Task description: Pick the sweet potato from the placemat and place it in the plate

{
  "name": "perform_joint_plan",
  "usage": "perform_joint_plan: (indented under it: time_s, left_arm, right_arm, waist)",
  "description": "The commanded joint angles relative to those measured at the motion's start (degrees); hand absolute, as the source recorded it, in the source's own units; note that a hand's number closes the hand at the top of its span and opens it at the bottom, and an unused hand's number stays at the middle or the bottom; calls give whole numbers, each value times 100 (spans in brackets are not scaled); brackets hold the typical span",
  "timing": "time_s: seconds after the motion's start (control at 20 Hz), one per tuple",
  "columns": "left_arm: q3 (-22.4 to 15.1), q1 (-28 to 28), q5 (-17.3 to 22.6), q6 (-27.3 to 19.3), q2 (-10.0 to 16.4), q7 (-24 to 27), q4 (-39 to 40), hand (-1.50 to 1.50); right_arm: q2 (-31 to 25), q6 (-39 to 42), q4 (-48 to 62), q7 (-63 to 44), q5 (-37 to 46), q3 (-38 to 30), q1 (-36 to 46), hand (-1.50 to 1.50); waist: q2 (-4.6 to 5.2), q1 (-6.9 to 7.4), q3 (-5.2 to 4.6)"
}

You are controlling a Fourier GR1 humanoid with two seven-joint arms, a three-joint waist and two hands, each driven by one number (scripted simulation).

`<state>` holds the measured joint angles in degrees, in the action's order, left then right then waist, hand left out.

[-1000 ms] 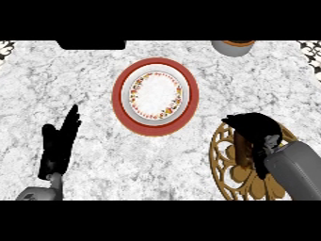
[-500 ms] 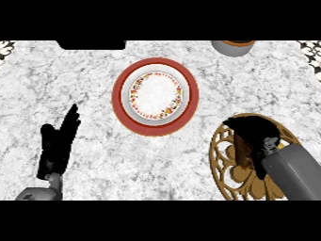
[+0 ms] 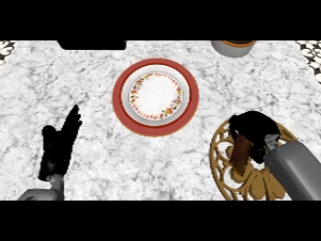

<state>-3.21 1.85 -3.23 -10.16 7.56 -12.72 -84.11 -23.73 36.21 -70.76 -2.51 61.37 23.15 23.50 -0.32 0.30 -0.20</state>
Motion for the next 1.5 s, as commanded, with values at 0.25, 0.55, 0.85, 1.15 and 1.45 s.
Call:
perform_joint_plan:
  time_s: [0.25,0.55,0.85,1.15,1.45]
  left_arm:
    - [-36,318,33,210,46,-89,24,0]
    - [-254,481,-129,169,-132,3,237,0]
    - [-289,434,-207,39,-235,-47,253,0]
    - [-35,489,-78,95,-58,-164,220,0]
    - [149,295,39,236,45,152,356,0]
  right_arm:
    - [2313,-1188,-86,-1062,-540,481,405,150]
    - [2358,-3142,-129,-2109,-1056,1132,1064,150]
    - [2369,-4769,-18,-3015,-1431,1851,1965,150]
    - [2372,-6041,103,-4538,-1099,2138,2951,150]
    - [2372,-6603,1186,-4982,-1722,2220,3610,150]
  waist:
    - [122,457,47]
    - [131,595,33]
    - [94,526,23]
    - [61,389,14]
    - [71,224,14]
